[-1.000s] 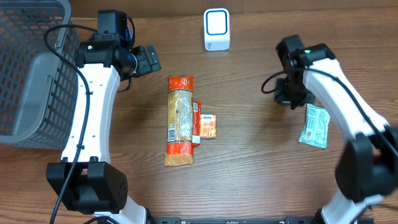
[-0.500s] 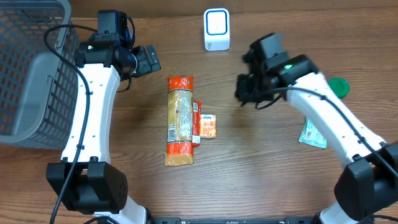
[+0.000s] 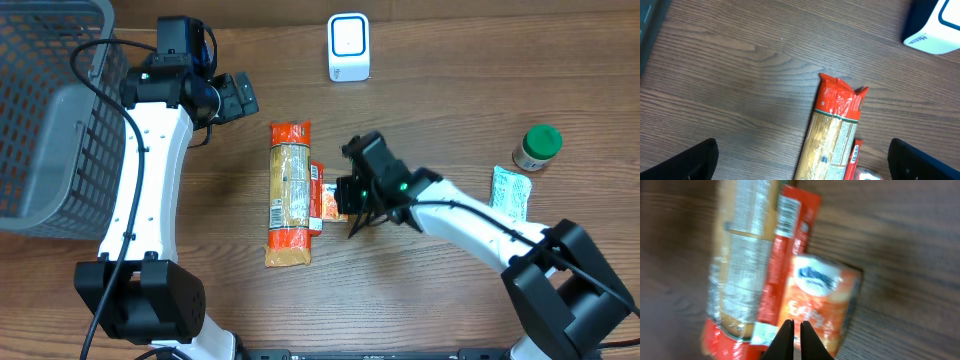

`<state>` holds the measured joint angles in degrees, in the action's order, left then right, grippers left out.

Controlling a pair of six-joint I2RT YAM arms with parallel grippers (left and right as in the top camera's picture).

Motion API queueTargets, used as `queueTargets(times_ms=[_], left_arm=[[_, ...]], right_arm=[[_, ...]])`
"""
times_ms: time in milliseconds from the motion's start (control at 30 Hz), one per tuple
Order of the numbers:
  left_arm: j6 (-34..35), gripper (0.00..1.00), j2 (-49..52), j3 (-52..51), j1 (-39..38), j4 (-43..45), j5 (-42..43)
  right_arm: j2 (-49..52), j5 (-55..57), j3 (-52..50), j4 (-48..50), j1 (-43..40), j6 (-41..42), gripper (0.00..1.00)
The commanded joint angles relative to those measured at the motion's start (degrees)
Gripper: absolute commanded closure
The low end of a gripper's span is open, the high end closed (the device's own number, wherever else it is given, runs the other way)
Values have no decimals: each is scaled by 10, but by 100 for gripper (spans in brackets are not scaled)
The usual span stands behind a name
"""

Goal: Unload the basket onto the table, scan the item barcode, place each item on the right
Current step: 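Grasp the Kleenex pack with the right gripper and lift it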

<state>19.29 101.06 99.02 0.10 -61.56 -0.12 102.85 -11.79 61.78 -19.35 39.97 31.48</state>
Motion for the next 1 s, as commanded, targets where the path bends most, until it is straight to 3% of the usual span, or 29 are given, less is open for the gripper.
queueTargets(times_ms=[0, 233, 633, 700, 767, 967], left_arm=[[-7, 1, 5, 2, -1, 1, -5], [-7, 1, 5, 2, -1, 1, -5], [-7, 0, 5, 2, -1, 1, -5], [-7, 0, 5, 2, -1, 1, -5], [-7, 0, 5, 2, -1, 1, -5], [-7, 0, 5, 2, -1, 1, -5]], right_arm=[[1, 73, -19, 8, 8, 43, 92], [1, 79, -19, 13, 8, 43, 77], [41, 44, -19, 37, 9, 45, 78], [50, 31, -19, 43, 9, 46, 81], [51, 31, -19, 42, 9, 45, 96], [45, 29, -13, 30, 2, 45, 96]])
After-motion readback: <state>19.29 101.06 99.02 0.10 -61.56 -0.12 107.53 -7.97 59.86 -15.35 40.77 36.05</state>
